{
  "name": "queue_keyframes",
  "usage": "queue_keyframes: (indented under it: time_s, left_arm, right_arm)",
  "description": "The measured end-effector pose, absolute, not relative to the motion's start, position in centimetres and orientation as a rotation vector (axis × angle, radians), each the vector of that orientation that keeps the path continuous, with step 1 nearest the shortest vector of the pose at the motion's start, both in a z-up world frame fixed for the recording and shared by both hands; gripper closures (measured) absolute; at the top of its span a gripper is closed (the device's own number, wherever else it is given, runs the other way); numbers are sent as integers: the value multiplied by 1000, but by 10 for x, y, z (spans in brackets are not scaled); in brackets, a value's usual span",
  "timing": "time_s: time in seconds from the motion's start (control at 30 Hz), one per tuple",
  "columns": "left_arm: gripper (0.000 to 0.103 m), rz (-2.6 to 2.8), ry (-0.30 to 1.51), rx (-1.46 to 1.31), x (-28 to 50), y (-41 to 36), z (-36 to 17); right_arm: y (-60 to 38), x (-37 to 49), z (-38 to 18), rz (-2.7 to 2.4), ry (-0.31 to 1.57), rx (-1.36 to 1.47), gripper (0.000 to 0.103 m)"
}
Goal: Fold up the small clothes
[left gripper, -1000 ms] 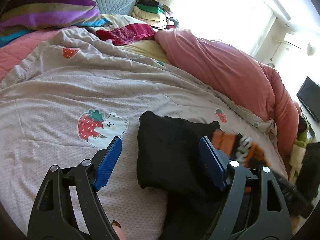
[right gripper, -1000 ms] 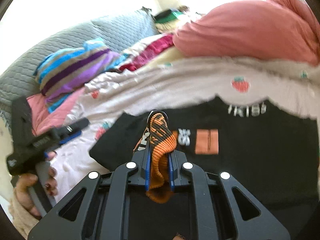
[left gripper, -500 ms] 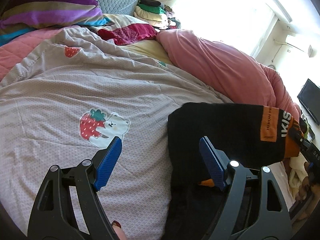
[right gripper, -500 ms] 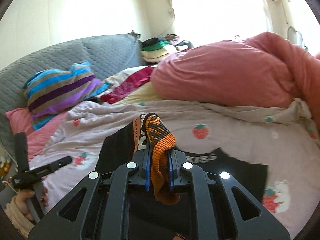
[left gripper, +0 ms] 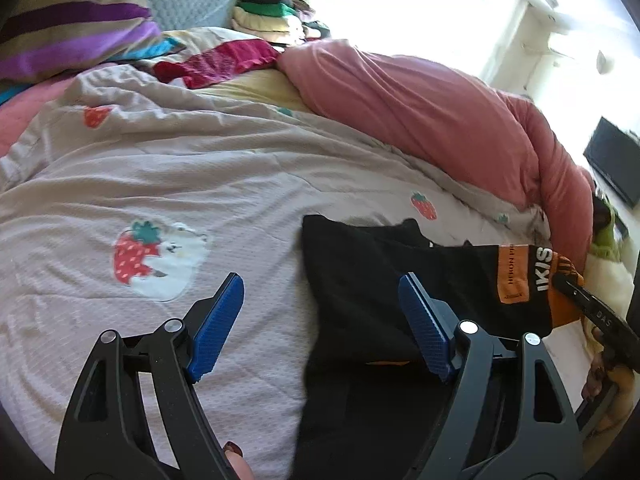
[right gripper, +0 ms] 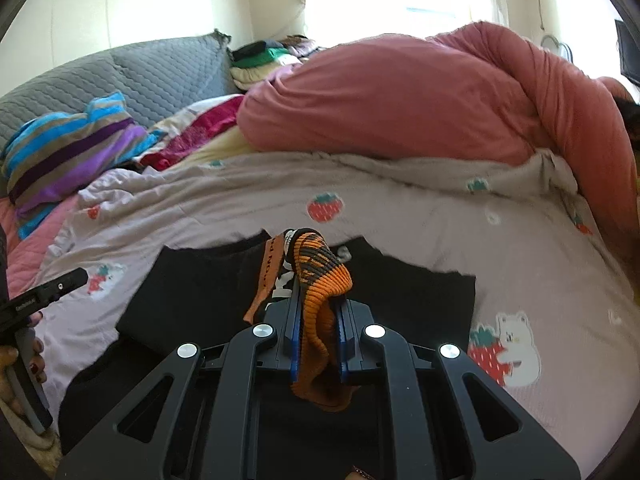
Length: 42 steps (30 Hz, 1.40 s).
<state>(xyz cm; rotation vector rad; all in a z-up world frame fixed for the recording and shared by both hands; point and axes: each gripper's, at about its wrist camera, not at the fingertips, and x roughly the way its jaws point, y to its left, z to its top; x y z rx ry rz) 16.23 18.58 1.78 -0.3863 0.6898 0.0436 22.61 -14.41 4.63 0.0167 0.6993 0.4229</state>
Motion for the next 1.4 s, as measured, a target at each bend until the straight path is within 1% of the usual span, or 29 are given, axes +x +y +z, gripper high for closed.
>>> queue_keyframes:
  time_s: [0.3,0.5,0.57,0.63,0.67,0.77,0.9,0.97,1.03,1.17,1.23,1.4]
  left_arm:
    - [31,5,753,-273,190,146,14]
    - [31,-7,799,-248,207,129,10]
    - [31,-9,815,-233,214,122,8]
    - [31,-14,834,-217,221,117,4]
    - [31,-17,846,-209,224,114,1]
    - [31,-29,873,-181,228,108,-7]
    - [31,-40,910,-146,228,103,-17]
    - [31,-18,967,-117,230,102,-27]
    - [31,-22,990,-108,229,102,-33]
    - [31,-33,994,-108,225,105,-35]
    - [31,-42,991,-112,222,107,-35]
    - [31,-66,984,-138,219,111,-35]
  right_arm:
    - [-153,232,29,398,758,34,91]
    - [-159,232,22,386,777,34,90]
    - [-161,233,19,378,786,36,88]
    - [-164,233,16,362,797,30,81]
    - [-166,234,14,355,800,27,79]
    - [-172,236,9,296,806,4,79]
    - [-183,236,8,260,795,28,74]
    - [-180,235,10,275,789,36,72]
    - [-171,235,11,299,787,21,68]
    - [-139,237,8,376,799,-29,66]
    - [-119,239,4,421,816,-72,60]
    - [-93,244,-19,448,878,-168,58]
